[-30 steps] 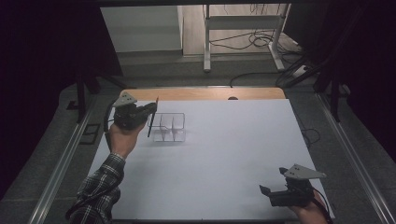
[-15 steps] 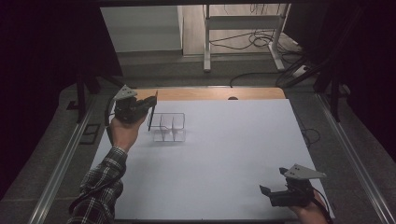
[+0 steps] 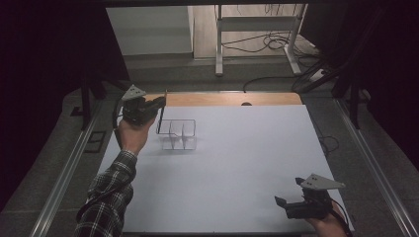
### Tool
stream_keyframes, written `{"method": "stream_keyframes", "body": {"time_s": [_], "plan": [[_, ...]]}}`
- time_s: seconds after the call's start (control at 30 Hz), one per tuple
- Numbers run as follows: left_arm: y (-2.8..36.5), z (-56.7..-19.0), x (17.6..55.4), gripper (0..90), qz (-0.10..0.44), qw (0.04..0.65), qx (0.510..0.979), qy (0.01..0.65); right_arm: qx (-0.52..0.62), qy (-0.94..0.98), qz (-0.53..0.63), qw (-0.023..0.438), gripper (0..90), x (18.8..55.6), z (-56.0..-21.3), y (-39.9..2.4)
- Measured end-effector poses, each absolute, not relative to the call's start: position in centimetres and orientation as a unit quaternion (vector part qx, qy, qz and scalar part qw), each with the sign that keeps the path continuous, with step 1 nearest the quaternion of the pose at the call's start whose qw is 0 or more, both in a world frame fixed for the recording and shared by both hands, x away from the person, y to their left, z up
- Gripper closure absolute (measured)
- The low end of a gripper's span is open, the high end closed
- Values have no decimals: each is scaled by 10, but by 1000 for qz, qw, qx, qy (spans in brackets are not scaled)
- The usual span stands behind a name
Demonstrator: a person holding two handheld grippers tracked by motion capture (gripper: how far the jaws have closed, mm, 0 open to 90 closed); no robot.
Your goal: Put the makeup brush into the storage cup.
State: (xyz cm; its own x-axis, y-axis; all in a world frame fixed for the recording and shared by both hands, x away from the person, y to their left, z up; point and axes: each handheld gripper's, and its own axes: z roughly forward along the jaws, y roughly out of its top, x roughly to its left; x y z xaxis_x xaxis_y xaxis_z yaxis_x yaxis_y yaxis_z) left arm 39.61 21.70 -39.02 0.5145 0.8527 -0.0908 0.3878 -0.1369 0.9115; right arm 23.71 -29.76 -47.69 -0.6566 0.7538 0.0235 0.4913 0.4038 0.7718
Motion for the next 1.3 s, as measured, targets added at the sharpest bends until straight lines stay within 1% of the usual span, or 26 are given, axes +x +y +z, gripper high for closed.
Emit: {"method": "stream_keyframes", "body": {"time_s": [0.77, 1.3], "plan": [[216, -404, 406, 841, 247, 495, 705, 444, 376, 823, 393, 164, 27, 237, -478, -297], [214, -418, 409, 841, 244, 491, 707, 448, 374, 825, 392, 161, 31, 237, -478, -297]]}}
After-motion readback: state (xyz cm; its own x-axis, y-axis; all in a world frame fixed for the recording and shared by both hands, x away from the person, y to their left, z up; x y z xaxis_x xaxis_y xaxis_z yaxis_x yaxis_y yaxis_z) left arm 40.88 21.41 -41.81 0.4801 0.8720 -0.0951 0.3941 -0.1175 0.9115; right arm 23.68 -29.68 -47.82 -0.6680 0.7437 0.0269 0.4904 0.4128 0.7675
